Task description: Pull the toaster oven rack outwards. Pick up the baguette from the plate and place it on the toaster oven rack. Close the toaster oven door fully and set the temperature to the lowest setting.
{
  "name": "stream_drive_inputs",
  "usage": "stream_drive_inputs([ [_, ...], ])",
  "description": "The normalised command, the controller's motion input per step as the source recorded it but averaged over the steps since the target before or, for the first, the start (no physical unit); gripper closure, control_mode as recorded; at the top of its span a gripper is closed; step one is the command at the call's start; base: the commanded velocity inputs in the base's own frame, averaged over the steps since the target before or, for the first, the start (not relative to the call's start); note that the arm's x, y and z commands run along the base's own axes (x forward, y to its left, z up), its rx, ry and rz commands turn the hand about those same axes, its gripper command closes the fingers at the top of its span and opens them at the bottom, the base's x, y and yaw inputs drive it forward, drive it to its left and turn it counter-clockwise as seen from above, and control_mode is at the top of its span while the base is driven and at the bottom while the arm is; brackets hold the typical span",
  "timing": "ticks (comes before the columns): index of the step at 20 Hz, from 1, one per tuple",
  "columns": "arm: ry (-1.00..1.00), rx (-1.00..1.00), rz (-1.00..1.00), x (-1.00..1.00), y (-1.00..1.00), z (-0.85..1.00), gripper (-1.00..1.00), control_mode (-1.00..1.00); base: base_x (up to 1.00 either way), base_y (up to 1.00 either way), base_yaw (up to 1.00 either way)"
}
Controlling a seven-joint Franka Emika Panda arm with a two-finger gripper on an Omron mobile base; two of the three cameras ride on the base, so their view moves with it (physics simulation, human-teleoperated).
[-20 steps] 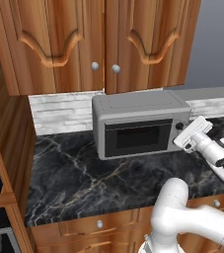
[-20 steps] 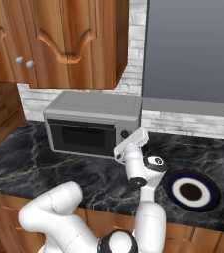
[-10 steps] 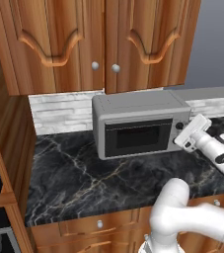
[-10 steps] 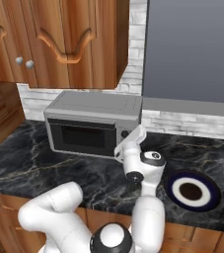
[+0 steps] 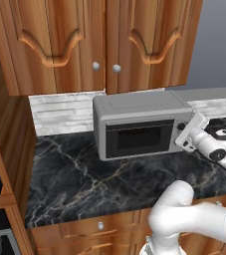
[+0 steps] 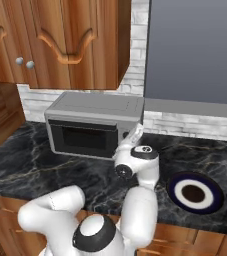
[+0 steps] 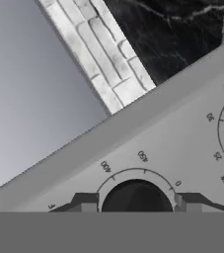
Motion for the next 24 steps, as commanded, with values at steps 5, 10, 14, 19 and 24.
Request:
stream_drive_inputs([
  [5, 0.17, -0.91, 0.0, 0.25, -0.15, 0.0, 1.0, -1.0, 0.0, 0.0, 0.0],
  [10, 0.25, -0.78, 0.02, 0.4, -0.53, 0.04, 1.0, -1.0, 0.0, 0.0, 0.0],
  [14, 0.28, -0.66, 0.04, 0.41, -0.64, 0.12, 1.0, -1.0, 0.0, 0.0, 0.0],
  [19, 0.2, -0.53, 0.03, 0.15, -0.84, 0.39, 1.0, -1.0, 0.0, 0.0, 0.0],
  [24, 0.16, -0.43, 0.08, 0.05, -0.92, 0.51, 1.0, -1.0, 0.0, 0.0, 0.0],
])
